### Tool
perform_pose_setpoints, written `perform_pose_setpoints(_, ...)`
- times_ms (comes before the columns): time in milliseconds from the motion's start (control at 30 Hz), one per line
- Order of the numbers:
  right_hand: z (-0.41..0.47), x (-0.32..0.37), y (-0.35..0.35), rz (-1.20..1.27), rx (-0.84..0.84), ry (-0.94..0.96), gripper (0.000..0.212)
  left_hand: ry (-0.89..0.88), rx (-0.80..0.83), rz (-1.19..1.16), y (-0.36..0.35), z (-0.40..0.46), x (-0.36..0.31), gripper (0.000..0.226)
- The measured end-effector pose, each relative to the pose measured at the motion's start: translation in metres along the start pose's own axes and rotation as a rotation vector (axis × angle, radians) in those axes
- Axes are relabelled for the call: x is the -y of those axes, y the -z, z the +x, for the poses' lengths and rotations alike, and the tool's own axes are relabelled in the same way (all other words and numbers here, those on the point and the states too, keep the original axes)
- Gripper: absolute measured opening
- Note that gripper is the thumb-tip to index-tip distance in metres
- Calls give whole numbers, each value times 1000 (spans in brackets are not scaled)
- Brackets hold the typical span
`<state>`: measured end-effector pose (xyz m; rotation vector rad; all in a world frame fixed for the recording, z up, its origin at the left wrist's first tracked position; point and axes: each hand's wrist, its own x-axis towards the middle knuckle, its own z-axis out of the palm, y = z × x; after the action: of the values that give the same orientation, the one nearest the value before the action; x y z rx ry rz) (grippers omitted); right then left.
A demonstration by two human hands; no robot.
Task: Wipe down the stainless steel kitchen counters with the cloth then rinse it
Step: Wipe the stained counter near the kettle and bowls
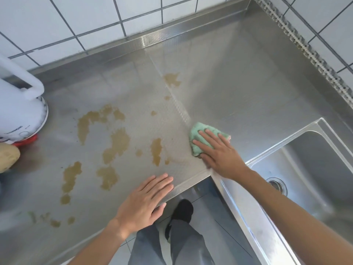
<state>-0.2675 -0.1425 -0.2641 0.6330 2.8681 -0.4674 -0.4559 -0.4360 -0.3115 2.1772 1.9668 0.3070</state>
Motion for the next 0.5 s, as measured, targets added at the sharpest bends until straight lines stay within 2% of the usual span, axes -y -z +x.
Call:
perform_pose_setpoints(133, 40, -22, 21, 95, -82, -305, 52, -9, -9, -7, -5, 3, -2, 58)
perform_pose_setpoints(233, 97, 11, 19, 148, -130, -419, 50, -12, -15, -17, -6, 1, -1, 60)
perform_pose_setpoints(300, 120, 47, 12, 188, -144, -314, 50, -16, -10, -20, -6, 2, 0, 60)
perform_pose_setpoints(367, 121, 85, 0, 224, -118, -129, 54, -19, -9, -25, -6, 2, -1, 60)
perform_pose_setpoints(500, 65, 118, -14, 184, -48, 207, 75, -19, -24, -21, -4, 2, 0, 57)
